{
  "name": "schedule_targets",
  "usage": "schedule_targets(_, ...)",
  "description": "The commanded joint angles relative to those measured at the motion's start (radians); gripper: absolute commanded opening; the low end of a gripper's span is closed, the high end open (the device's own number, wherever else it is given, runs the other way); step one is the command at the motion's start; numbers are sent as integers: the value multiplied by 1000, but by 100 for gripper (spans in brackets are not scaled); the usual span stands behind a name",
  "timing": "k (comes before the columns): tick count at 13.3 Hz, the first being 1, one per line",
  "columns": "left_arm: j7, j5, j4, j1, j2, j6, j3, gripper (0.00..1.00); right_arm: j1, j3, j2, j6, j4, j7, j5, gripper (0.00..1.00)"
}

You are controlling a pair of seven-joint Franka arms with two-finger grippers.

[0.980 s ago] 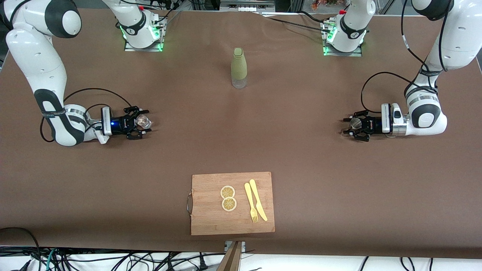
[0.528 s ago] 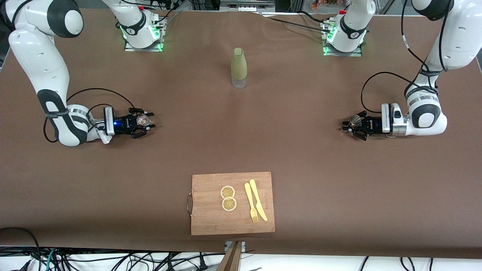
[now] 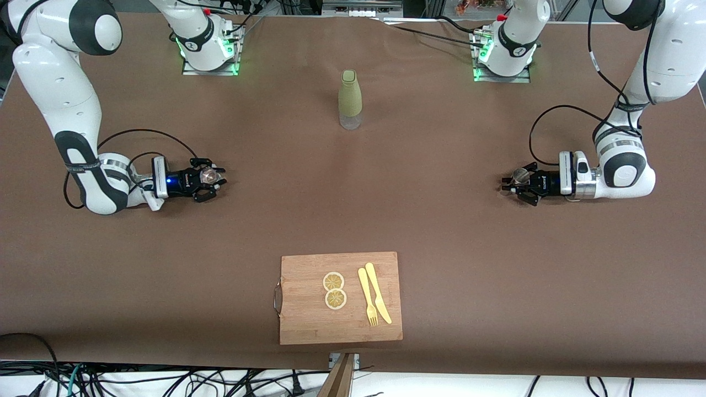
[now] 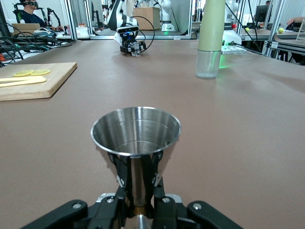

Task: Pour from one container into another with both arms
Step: 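Lift the glass cup with the right gripper while the left gripper lifts the jigger, then carry the glass cup and the jigger toward each other above the table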

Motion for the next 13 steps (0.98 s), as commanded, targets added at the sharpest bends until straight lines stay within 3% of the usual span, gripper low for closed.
schedule_targets(1,146,-30,1,3,-1,-53,17,0,40,16,84,47,-5,-40,42,32)
schedule_targets(6,123,-41,4,0,-13,-60,15,0,49,19,72,48,56,18,45,31)
schedule_targets(11,-20,-54,7,-49,-74,-51,11,0,71,33,61,47,122,110,47,26)
schedule_targets(13,-35,-108,9,-93,-83,-41,6,0,71,42,61,47,139,124,47,14)
